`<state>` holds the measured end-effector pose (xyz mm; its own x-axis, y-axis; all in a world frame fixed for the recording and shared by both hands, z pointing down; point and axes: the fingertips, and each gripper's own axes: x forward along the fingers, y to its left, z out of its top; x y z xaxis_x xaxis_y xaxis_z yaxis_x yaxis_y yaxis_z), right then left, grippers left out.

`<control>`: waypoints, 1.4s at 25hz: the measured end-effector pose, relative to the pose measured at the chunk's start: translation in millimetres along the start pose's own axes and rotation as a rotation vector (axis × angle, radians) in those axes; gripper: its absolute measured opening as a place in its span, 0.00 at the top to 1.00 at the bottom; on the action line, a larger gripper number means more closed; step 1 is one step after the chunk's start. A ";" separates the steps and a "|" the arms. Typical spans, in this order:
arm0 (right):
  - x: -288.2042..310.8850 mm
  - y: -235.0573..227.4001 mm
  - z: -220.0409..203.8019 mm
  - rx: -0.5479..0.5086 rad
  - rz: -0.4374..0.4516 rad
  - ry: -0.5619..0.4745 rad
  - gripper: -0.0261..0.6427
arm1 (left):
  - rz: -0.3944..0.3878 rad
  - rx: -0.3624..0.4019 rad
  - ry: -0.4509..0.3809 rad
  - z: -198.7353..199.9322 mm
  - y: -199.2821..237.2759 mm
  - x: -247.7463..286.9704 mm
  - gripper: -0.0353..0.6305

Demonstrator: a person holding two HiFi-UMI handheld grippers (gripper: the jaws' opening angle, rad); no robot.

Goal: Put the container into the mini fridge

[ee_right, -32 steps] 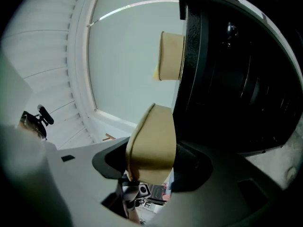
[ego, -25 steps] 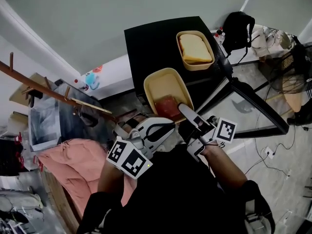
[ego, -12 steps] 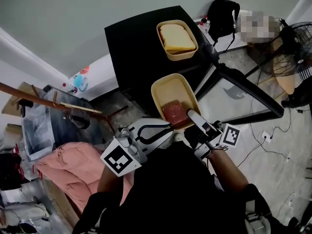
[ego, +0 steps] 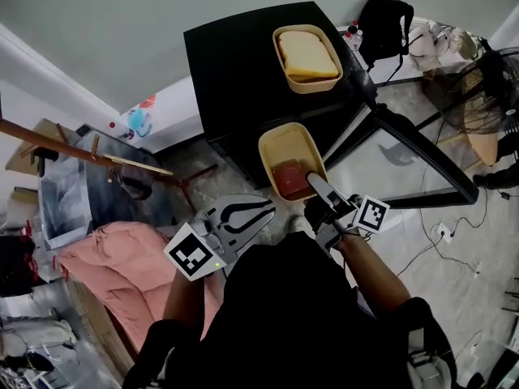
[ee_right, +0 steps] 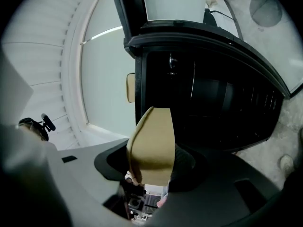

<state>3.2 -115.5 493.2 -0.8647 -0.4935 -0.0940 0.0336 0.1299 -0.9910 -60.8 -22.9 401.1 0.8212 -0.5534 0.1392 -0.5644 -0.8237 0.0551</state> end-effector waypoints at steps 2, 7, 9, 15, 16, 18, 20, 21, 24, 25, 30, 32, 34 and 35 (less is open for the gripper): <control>4.5 -14.0 2.3 0.011 -0.013 -0.002 0.63 | 0.046 -0.082 -0.040 1.6 7.4 -7.6 0.88; 24.9 -33.9 5.8 0.035 -0.024 0.013 0.63 | 0.142 -0.102 -0.026 -7.8 19.2 -22.6 0.88; 36.9 -39.3 6.7 0.028 -0.028 0.031 0.63 | 0.181 -0.111 -0.025 -12.6 22.6 -28.1 0.88; 70.6 -56.9 14.2 0.036 -0.056 0.046 0.63 | 0.272 -0.150 -0.009 -27.5 31.6 -37.9 0.88; 75.3 -59.3 15.3 0.041 -0.061 0.043 0.63 | 0.282 -0.153 -0.006 -29.5 33.6 -39.0 0.88; 83.3 -63.5 16.8 0.048 -0.069 0.039 0.63 | 0.304 -0.154 0.001 -33.6 38.7 -40.0 0.88; 89.6 -66.6 18.0 0.057 -0.071 0.040 0.63 | 0.332 -0.159 0.006 -37.6 45.6 -38.6 0.88; 92.2 -67.6 18.7 0.063 -0.069 0.040 0.63 | 0.346 -0.162 0.010 -40.0 49.5 -37.1 0.88; 98.5 -71.3 20.3 0.073 -0.072 0.042 0.63 | 0.383 -0.170 0.031 -50.4 61.8 -31.1 0.88; 100.3 -73.3 20.6 0.074 -0.076 0.043 0.63 | 0.392 -0.165 0.037 -54.6 66.0 -28.8 0.88; 112.5 -78.4 21.8 0.094 -0.075 0.042 0.63 | 0.458 -0.132 0.051 -75.5 91.0 -16.1 0.88; 115.4 -80.9 21.1 0.094 -0.079 0.051 0.63 | 0.484 -0.116 0.077 -85.5 98.4 -8.6 0.88; 116.9 -83.4 20.9 0.085 -0.088 0.063 0.63 | 0.495 -0.106 0.099 -94.1 104.2 -0.3 0.88; 117.9 -83.7 21.1 0.082 -0.091 0.069 0.63 | 0.493 -0.104 0.107 -97.5 106.1 4.3 0.88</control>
<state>-91.0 -202.7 563.0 -0.8982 -0.4397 0.0003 -0.0079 0.0155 -0.9998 -125.4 -100.6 504.0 0.4454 -0.8525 0.2738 -0.8921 -0.4485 0.0547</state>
